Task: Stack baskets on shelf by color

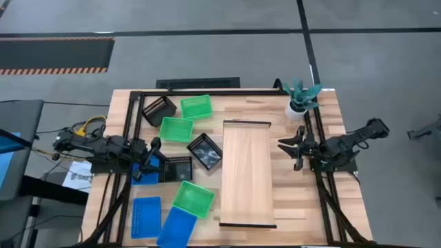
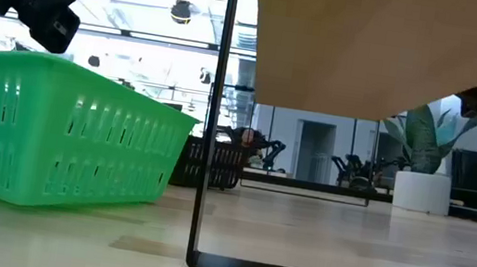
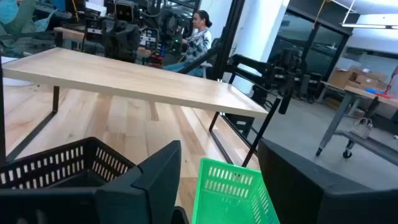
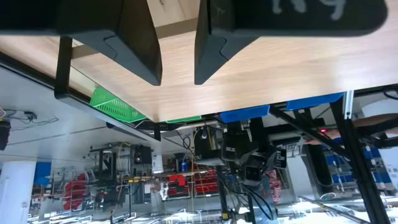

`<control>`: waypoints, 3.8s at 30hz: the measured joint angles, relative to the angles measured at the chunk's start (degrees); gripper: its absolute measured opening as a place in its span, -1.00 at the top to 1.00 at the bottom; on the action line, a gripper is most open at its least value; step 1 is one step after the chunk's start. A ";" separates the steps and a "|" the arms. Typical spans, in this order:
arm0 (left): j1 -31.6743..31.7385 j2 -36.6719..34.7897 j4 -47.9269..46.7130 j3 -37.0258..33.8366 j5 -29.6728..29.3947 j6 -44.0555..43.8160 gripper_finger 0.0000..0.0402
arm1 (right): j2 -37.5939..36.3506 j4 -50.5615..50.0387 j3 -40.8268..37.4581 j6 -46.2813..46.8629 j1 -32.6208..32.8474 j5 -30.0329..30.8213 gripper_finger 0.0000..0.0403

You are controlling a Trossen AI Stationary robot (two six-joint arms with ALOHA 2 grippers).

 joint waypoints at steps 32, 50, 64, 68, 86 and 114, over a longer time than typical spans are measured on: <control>0.00 -0.02 0.00 -0.02 0.00 0.00 0.00 | -0.01 -0.01 0.02 0.00 -0.01 0.00 0.41; -0.02 0.00 1.30 -0.04 -6.28 2.00 0.00 | 0.00 -0.02 0.00 0.00 0.00 0.00 0.41; 0.00 -0.02 1.79 -0.04 -18.05 -5.12 0.00 | 0.00 0.00 0.02 -6.34 -0.02 0.00 0.41; 0.00 -0.01 1.92 -0.04 -18.05 -4.68 0.00 | -0.01 0.12 0.00 -7.04 -0.02 0.02 0.41; 0.13 5.53 12.03 8.52 -44.20 -9.13 0.00 | -0.02 2.29 0.78 -1.97 -0.70 0.20 0.41; 61.74 71.77 -59.68 74.97 -14.59 0.53 0.00 | -0.01 -1.66 1.09 7.65 -0.59 0.20 0.41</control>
